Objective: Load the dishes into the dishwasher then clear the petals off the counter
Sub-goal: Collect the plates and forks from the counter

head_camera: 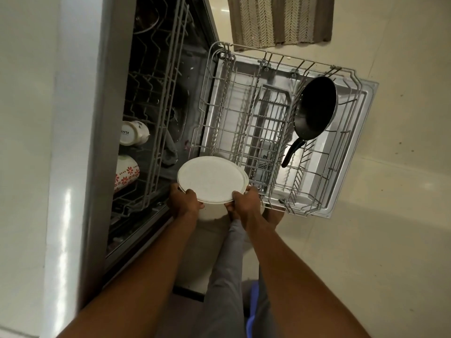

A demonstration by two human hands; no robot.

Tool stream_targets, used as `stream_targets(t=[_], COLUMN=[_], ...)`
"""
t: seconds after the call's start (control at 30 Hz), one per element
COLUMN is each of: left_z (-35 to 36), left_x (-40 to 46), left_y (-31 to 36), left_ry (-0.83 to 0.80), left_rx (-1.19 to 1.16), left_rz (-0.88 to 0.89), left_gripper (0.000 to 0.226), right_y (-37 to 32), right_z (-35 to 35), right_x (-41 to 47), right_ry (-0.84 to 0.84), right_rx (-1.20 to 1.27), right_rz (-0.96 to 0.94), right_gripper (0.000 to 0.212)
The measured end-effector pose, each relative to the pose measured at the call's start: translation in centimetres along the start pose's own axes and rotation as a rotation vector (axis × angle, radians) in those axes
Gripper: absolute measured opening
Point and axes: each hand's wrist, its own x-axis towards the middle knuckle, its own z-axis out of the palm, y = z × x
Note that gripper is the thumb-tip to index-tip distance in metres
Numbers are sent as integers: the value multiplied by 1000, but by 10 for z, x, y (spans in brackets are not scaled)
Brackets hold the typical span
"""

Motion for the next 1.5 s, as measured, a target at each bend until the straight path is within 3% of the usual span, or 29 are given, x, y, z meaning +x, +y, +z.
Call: stream_targets(t=[0.7, 0.83, 1.07, 1.4, 1.5], left_z=[30, 37, 39, 14, 1], left_x=[27, 23, 27, 0, -33], left_y=[11, 19, 19, 29, 31], left_ry=[-154, -218, -248, -254, -335], left_rx=[0, -35, -43, 29, 51], left_rz=[-149, -181, -183, -89, -70], left_gripper=[42, 28, 49, 20, 14], right_y=[-3, -6, -10, -2, 4], right_z=[-4, -3, -7, -36, -54], right_x=[27, 33, 36, 16, -10], right_ry=[67, 10, -43, -65, -56], right_rx=[129, 192, 162, 27, -73], right_rz=[-59, 22, 29, -76, -130], right_gripper=[32, 30, 29, 21, 27])
